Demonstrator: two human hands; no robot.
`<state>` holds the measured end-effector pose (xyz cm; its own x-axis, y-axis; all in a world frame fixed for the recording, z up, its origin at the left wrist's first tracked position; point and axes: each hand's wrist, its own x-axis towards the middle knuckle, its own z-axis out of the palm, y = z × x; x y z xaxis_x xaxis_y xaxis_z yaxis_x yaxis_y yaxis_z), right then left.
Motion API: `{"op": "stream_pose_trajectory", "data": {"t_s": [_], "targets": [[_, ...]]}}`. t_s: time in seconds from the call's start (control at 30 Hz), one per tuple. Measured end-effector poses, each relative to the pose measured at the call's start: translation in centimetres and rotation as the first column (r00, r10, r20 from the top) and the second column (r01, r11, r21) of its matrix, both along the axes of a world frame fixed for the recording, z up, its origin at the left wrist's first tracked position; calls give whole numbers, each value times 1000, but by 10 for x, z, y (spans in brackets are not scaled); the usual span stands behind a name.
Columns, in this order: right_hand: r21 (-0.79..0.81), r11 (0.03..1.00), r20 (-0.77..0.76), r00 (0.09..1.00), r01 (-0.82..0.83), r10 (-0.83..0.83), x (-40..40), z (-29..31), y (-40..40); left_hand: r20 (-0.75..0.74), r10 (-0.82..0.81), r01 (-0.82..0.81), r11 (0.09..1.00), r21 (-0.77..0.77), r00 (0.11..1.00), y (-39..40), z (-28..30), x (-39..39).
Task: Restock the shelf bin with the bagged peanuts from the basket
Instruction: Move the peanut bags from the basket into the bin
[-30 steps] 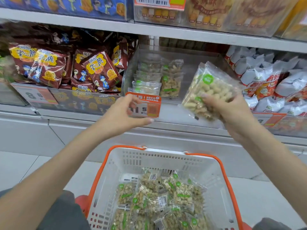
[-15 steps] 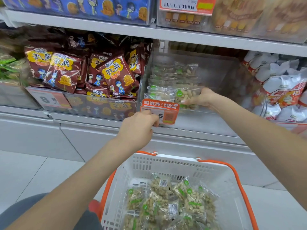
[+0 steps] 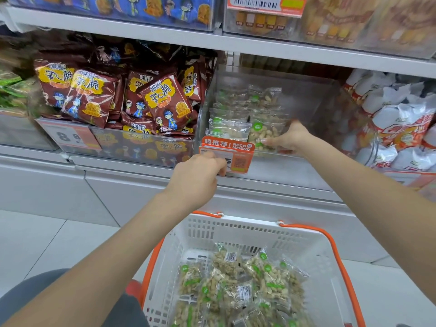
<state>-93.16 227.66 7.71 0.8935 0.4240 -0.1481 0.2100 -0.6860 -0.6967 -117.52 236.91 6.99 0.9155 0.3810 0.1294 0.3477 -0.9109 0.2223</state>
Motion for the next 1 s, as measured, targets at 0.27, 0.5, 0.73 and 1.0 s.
{"op": "stream_pose_trajectory", "data": {"t_s": [0.27,0.5,0.73,1.0], "targets": [[31,999,-4,999,32,-32,0,0,1,10,-7,7,1000,4,1000,0,-2,0],[-27,1000,12,1000,-4,5,-1,-1,1,2,-9,9,1000,13,1000,0,-3,1],[67,998,0,1000,12,-12,-5,17,-12,-24,-11,11,1000,-7,1000,6,-8,1],[371,888,662,748,-271,-48,-92,-13,-104,-52,-88,72,964,-256,995,-3,-29,5]]}}
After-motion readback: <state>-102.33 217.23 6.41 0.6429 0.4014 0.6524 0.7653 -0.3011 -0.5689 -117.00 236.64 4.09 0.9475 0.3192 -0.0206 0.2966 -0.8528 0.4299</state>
